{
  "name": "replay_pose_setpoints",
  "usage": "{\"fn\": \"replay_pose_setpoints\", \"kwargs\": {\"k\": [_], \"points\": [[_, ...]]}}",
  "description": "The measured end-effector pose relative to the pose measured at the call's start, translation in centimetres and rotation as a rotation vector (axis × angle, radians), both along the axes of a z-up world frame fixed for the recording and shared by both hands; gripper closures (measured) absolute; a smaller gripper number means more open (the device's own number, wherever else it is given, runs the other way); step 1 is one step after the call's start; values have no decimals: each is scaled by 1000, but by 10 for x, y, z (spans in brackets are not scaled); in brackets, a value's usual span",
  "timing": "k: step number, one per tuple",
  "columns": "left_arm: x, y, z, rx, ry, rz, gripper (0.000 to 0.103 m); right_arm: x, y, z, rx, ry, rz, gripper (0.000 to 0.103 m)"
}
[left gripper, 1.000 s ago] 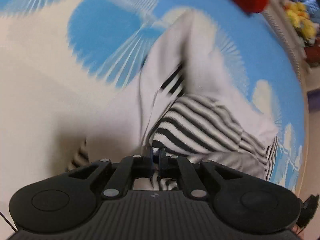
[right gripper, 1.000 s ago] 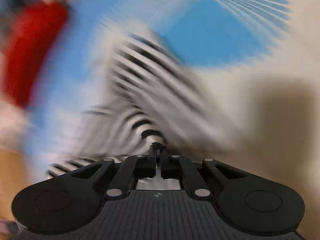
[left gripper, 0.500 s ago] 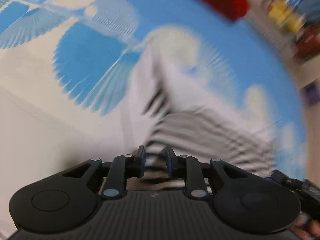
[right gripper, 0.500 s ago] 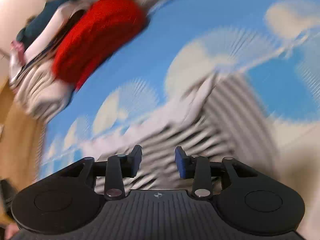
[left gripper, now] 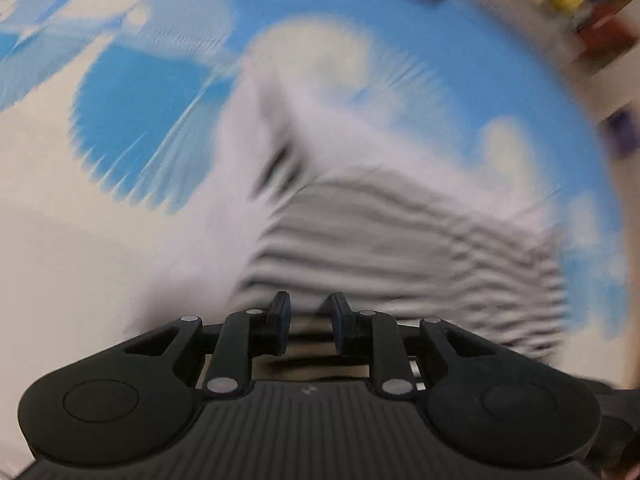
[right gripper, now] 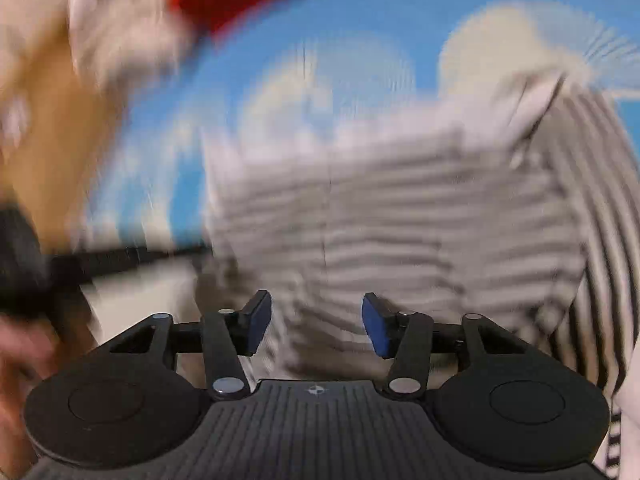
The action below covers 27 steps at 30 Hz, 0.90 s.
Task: Fold small clothes
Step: 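Lift the hem with both grippers and fold it toward the hood, then release the hem and raise both grippers away from the top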
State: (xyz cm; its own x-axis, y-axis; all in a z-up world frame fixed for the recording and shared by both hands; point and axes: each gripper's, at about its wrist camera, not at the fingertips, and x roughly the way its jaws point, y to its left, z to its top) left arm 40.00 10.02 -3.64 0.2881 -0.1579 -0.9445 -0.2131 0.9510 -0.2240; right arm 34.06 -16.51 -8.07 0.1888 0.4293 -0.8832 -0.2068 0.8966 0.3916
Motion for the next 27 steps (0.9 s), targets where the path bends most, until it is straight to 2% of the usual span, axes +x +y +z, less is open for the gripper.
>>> {"fn": "replay_pose_setpoints", "kwargs": {"k": [1, 2, 4, 6, 8, 9, 11, 13, 16, 19, 20, 22, 24, 25, 27], "points": [[-1, 3, -7, 14, 25, 19, 84, -4, 6, -9, -88, -5, 26, 52], [-2, 8, -7, -5, 19, 44, 83, -6, 7, -8, -97, -26, 36, 52], [-2, 9, 3, -8, -8, 46, 83, -3, 0, 8, -46, -43, 18, 52], [-4, 7, 13, -4, -65, 23, 81, 8, -9, 34, 36, -110, -16, 51], [-3, 3, 12, -27, -81, 2, 81, 16, -20, 41, 43, -154, -90, 49], [-3, 3, 8, -33, -62, 0, 81, 18, -30, 40, 13, -156, -138, 46], [-4, 3, -5, 6, 10, 11, 82, 22, -48, 25, -122, -96, -223, 45], [-7, 5, -6, 24, 15, 8, 82, 22, -58, 11, -205, -43, -244, 46], [-11, -4, 13, 30, -46, -7, 81, 19, -65, 18, -135, -50, -297, 46], [-19, -19, 22, -4, -128, -75, 73, 11, -58, 30, -101, -138, -290, 44], [-22, -24, 15, 10, -112, -97, 69, 10, -54, 26, -116, -139, -276, 43], [-28, -33, -12, 70, -2, -147, 69, 9, -43, 2, -182, -96, -229, 40], [-38, -42, -6, 124, -43, -165, 69, 1, -38, -1, -220, -104, -226, 43], [-44, -48, 5, 172, -72, -172, 68, -4, -40, 11, -227, -120, -255, 44], [-66, -61, 39, 226, -220, -195, 60, -22, -47, 50, -178, -230, -320, 45]]}}
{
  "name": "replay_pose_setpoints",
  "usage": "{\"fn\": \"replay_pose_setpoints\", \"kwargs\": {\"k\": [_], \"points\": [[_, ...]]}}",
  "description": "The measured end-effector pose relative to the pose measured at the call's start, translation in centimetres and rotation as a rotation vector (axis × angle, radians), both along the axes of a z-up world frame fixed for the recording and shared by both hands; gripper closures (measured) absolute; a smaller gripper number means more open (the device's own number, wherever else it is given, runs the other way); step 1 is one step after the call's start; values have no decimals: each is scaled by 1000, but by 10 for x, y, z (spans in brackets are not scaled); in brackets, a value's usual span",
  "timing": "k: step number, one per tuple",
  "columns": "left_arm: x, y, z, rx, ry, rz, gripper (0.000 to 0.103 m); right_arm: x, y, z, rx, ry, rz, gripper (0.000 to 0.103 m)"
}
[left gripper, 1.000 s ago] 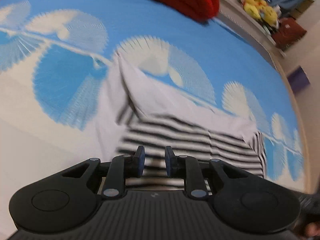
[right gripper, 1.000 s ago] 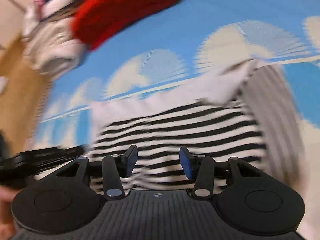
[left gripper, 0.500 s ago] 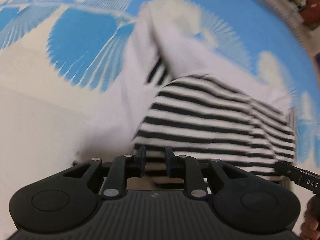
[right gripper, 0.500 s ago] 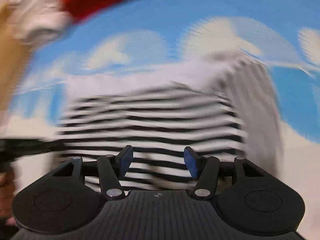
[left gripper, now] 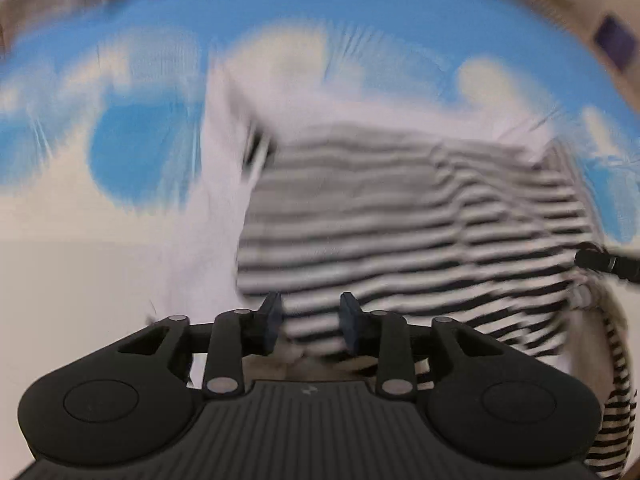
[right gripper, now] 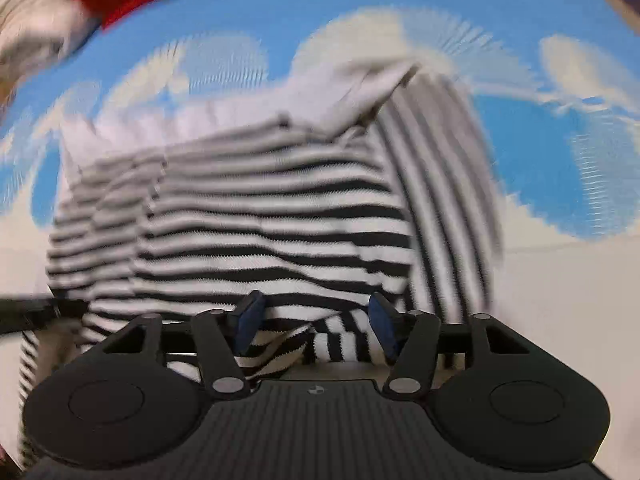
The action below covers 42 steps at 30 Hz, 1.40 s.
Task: Fold small clothes
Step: 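Release the hem and raise both grippers away from the top, then grasp a striped sleeve end with each gripper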
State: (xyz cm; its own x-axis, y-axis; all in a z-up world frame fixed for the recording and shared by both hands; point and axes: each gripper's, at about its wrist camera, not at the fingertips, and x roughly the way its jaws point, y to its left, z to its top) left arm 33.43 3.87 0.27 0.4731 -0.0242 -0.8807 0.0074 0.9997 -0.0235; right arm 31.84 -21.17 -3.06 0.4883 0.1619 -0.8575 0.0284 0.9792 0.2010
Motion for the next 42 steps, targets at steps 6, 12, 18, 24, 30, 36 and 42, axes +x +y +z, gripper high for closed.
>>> {"fn": "replay_pose_setpoints", "kwargs": {"k": [6, 12, 18, 24, 30, 36, 42], "points": [[-64, -24, 90, 6, -239, -12, 44, -69, -4, 90, -67, -289, -13, 43], [-168, -25, 148, -45, -357, 17, 36, -169, -24, 142, 7, -471, 3, 31], [-267, -38, 130, -7, -444, -17, 36, -262, -39, 132, -14, -495, -3, 30], [-317, -60, 62, 34, -304, -105, 56, -311, -48, 94, -112, -423, -85, 35], [-328, -47, 86, 5, -375, -66, 56, -333, -65, 97, -140, -387, -165, 38], [-336, -20, 59, -26, -415, -81, 56, -353, -88, 76, -65, -459, -178, 39], [-287, 38, 22, -88, -269, 134, 60, -310, -99, 29, -75, -325, -203, 52]]}}
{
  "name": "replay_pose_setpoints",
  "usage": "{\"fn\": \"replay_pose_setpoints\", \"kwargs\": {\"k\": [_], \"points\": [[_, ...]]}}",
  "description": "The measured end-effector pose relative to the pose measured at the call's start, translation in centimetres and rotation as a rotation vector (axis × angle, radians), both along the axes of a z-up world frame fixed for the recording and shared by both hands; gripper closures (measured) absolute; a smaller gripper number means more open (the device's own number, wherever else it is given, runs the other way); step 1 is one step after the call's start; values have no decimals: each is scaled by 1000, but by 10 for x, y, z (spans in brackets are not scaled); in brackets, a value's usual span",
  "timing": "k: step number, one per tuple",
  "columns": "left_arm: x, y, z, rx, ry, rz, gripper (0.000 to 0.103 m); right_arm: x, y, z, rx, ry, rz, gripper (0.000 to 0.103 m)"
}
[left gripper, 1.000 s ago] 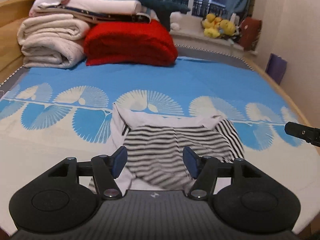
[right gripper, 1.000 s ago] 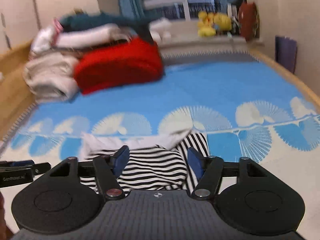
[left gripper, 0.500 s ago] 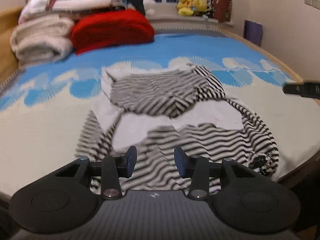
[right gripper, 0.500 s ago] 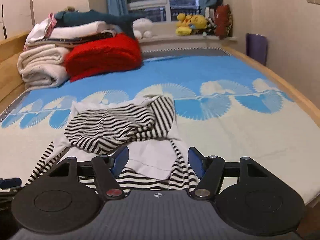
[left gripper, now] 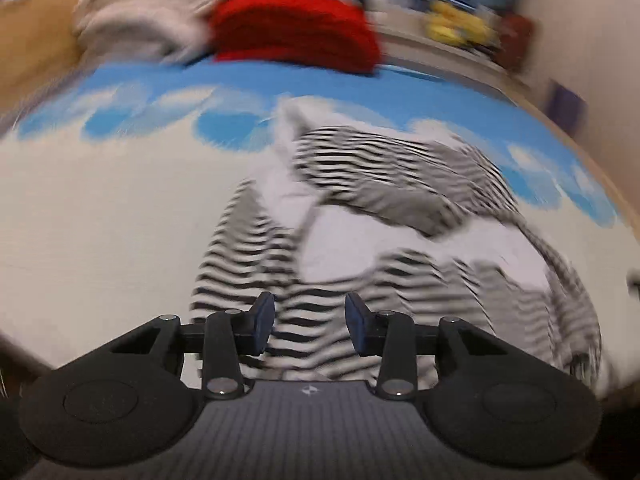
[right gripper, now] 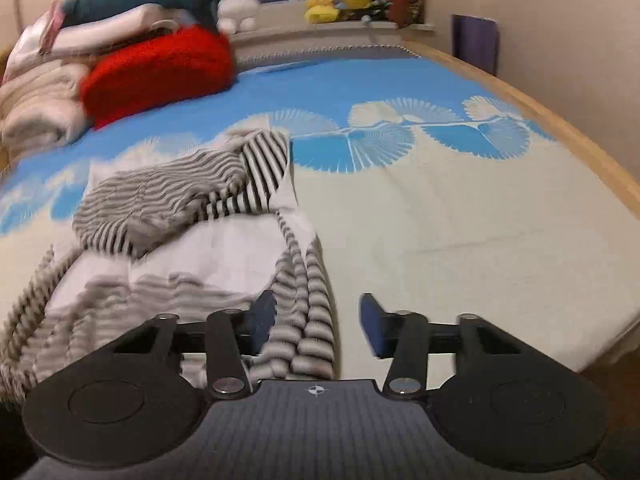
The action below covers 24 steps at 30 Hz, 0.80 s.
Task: Fold small clothes
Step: 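Grasp a striped sleeve end with each gripper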
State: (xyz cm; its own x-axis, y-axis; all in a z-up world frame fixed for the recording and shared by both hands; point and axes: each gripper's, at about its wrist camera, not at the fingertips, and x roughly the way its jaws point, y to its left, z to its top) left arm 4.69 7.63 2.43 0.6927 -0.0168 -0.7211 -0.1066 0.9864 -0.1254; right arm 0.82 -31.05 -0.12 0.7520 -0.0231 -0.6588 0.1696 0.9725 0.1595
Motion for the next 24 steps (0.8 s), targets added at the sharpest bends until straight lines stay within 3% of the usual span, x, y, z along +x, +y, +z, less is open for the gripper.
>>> {"fn": "replay_pose_setpoints", "kwargs": {"k": [3, 6, 8, 12, 19, 24], "points": [[18, 34, -14, -85, 72, 139, 56, 16, -5, -21, 40, 106, -42, 49], [29, 58, -24, -146, 109, 242, 37, 28, -6, -39, 109, 193, -39, 46], [36, 66, -32, -160, 135, 266, 30, 32, 0, -49, 74, 235, -35, 40], [46, 71, -51, -230, 220, 267, 25, 37, 3, -64, 75, 306, -33, 38], [43, 59, -72, -176, 321, 249, 19, 43, 0, -80, 109, 374, -55, 38], [38, 55, -75, -135, 310, 238, 24, 41, -1, -87, 124, 389, -61, 38]]}}
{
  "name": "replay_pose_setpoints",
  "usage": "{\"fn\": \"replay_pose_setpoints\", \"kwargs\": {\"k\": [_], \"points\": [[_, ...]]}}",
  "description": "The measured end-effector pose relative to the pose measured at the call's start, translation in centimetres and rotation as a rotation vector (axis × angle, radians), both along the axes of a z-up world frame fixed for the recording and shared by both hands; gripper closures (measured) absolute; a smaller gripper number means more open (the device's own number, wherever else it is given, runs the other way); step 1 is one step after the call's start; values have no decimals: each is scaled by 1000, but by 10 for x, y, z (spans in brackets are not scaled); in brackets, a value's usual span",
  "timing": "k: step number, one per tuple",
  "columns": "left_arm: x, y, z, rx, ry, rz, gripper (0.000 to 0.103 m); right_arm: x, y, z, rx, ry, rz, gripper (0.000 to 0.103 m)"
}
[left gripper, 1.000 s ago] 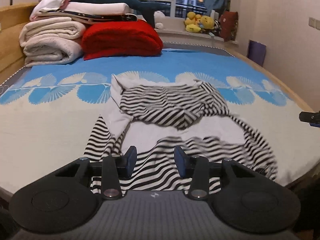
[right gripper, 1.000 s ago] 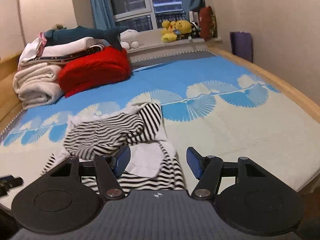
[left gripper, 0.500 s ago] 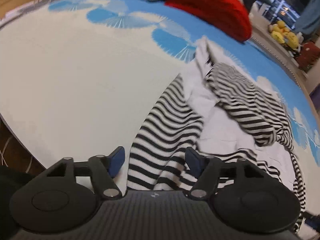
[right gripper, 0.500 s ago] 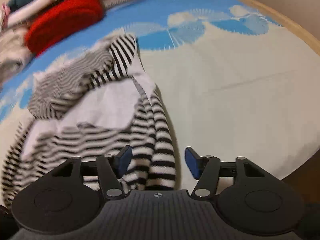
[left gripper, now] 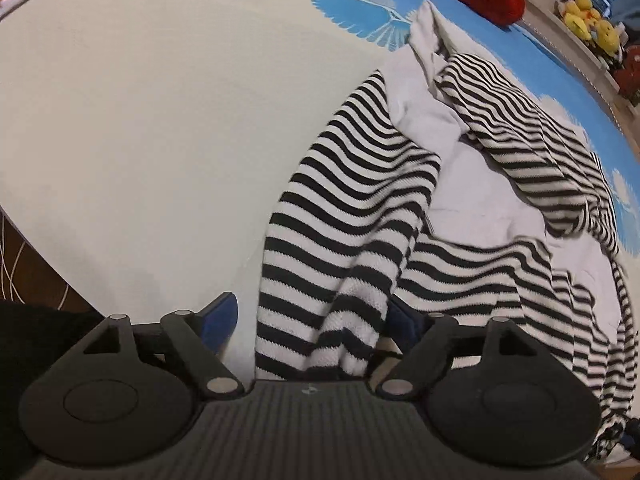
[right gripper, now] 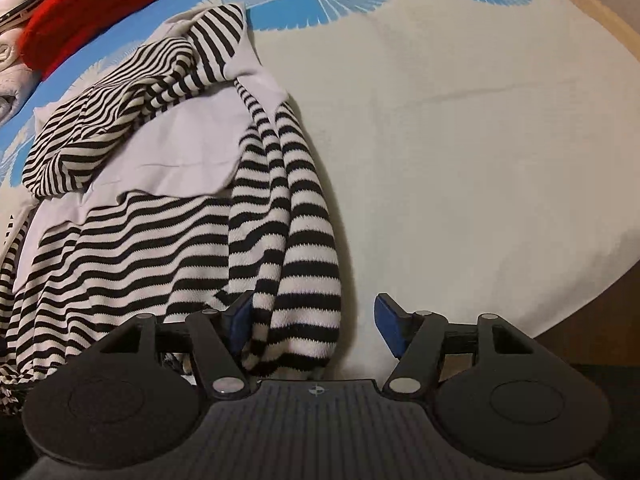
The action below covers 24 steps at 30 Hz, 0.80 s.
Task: Fold small clothes
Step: 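Grasp a striped sleeve end with each gripper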
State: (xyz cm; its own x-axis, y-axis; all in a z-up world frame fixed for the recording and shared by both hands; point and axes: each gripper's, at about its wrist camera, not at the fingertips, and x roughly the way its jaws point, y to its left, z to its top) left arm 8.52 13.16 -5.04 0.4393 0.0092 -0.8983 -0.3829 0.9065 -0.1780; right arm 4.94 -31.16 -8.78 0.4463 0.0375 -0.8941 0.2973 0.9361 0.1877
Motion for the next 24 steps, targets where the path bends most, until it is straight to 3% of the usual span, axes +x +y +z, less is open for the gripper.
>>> {"fn": "replay_pose_setpoints", "kwargs": {"k": [2, 3, 4, 5, 6, 7, 13, 15, 18, 20, 23, 24], "points": [[-3, -7, 2, 32, -9, -39, 53, -1, 1, 0, -11, -12, 17, 41], [-4, -10, 3, 41, -17, -62, 63, -1, 2, 1, -2, -21, 34, 55], [-5, -12, 3, 37, -24, -77, 84, -2, 2, 2, 17, -34, 53, 75], [-5, -14, 4, 29, -35, -91, 92, -3, 3, 3, 31, -47, 64, 84], [-6, -16, 7, 38, -47, -97, 93, -4, 4, 6, 34, -63, 73, 94], [-9, -17, 13, 54, -66, -100, 94, -6, 4, 10, 33, -81, 81, 97], [-31, -15, 64, 6, -232, -105, 94, -34, -23, 64, 55, -298, -15, 98], [-31, -19, 64, 19, -219, -137, 94, -34, -28, 59, 44, -252, -24, 98], [-20, -15, 30, -20, -56, -119, 89, -23, -32, 24, 75, -76, -50, 98], [-19, -5, 9, -77, 29, -45, 74, -18, -35, 10, 105, -18, -65, 96], [-19, 2, 5, -118, 44, -1, 67, -17, -28, 11, 69, -2, -53, 84], [-21, 1, 8, -120, 41, -8, 67, -17, -24, 12, 53, 5, -50, 74]]}}
